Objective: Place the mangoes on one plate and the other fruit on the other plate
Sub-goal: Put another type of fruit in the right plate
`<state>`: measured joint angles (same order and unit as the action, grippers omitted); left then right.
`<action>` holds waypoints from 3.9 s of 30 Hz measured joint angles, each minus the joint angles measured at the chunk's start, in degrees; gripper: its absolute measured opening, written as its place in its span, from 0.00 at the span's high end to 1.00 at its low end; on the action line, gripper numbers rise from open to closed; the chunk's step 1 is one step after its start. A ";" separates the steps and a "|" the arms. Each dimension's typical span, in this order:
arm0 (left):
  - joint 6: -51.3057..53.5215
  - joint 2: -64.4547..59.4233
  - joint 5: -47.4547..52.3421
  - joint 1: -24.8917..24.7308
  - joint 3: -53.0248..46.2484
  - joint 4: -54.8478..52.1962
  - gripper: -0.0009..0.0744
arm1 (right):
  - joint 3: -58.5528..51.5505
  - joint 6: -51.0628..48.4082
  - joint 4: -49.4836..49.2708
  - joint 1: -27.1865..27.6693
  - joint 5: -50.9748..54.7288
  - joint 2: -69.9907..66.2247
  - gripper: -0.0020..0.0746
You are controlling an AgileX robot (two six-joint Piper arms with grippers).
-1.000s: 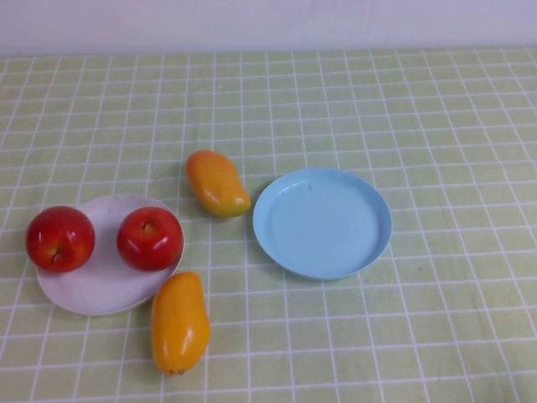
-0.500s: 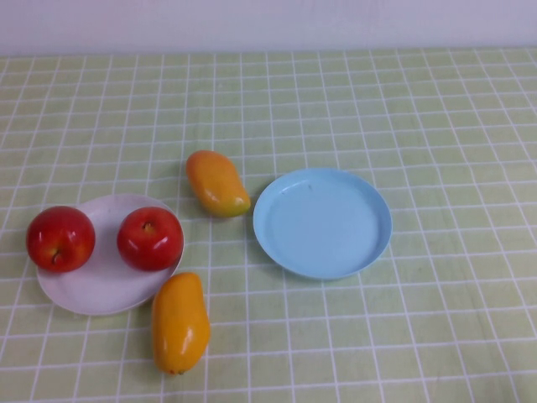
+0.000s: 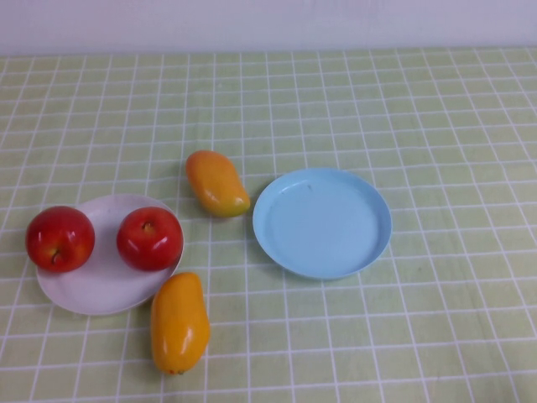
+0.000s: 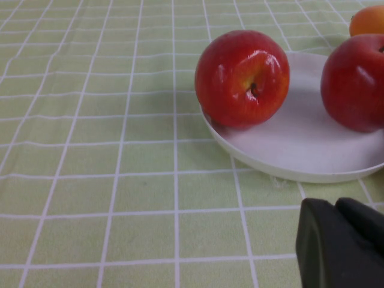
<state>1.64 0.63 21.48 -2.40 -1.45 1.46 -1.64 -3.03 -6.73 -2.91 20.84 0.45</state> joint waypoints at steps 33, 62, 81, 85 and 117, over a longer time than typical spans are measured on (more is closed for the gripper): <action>0.00 0.00 0.00 0.00 0.00 0.00 0.99 | -0.13 0.10 -26.50 0.00 -17.92 0.00 0.99; 0.00 0.00 0.00 0.00 0.00 0.00 0.99 | 42.16 -11.20 -29.57 -0.65 30.02 -52.42 0.99; 0.00 0.00 0.00 0.00 0.00 0.00 0.99 | 75.80 1.85 -15.24 -39.40 29.22 -92.85 0.96; 0.00 0.00 0.00 0.00 0.00 0.00 0.99 | 83.60 5.26 -13.01 -44.98 32.21 -99.69 0.81; 0.00 0.00 0.00 0.00 0.00 0.00 0.99 | 123.56 28.13 3.27 -52.52 48.00 -134.21 0.11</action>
<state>1.64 0.63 21.48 -2.40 -1.45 1.46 121.92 25.09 -3.46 -55.43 68.85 -133.76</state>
